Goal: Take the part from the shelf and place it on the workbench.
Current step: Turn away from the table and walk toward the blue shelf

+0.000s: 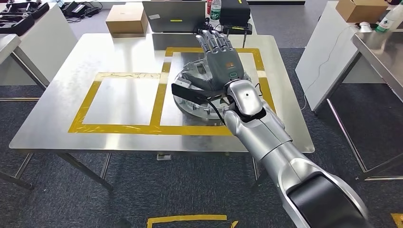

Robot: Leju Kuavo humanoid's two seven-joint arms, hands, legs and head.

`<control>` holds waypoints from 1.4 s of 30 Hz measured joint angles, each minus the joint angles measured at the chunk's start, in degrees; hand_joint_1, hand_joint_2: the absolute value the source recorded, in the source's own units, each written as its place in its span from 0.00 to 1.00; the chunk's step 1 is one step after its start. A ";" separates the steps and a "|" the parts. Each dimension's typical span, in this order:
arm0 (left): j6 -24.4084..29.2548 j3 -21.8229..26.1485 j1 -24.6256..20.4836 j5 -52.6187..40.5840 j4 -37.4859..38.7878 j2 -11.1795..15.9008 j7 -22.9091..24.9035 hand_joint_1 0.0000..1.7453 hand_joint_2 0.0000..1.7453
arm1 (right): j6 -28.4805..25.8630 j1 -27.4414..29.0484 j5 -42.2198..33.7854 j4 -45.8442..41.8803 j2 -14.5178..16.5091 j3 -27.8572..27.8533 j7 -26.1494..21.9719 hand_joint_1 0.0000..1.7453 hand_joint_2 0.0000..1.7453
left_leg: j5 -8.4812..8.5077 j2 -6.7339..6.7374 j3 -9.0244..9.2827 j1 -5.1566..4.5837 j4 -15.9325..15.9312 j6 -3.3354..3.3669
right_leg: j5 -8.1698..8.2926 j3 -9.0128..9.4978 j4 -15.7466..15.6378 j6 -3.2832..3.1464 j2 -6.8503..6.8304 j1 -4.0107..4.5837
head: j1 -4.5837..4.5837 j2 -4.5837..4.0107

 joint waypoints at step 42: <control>0.66 1.39 0.25 0.26 -0.07 0.14 0.27 0.00 0.00 | 0.91 1.85 1.80 -2.24 0.05 -1.69 -0.49 0.00 0.00 | -9.34 -0.12 -3.48 -1.53 16.51 -1.07 | 5.18 -4.97 -1.22 -4.80 0.00 1.54 | -0.57 0.00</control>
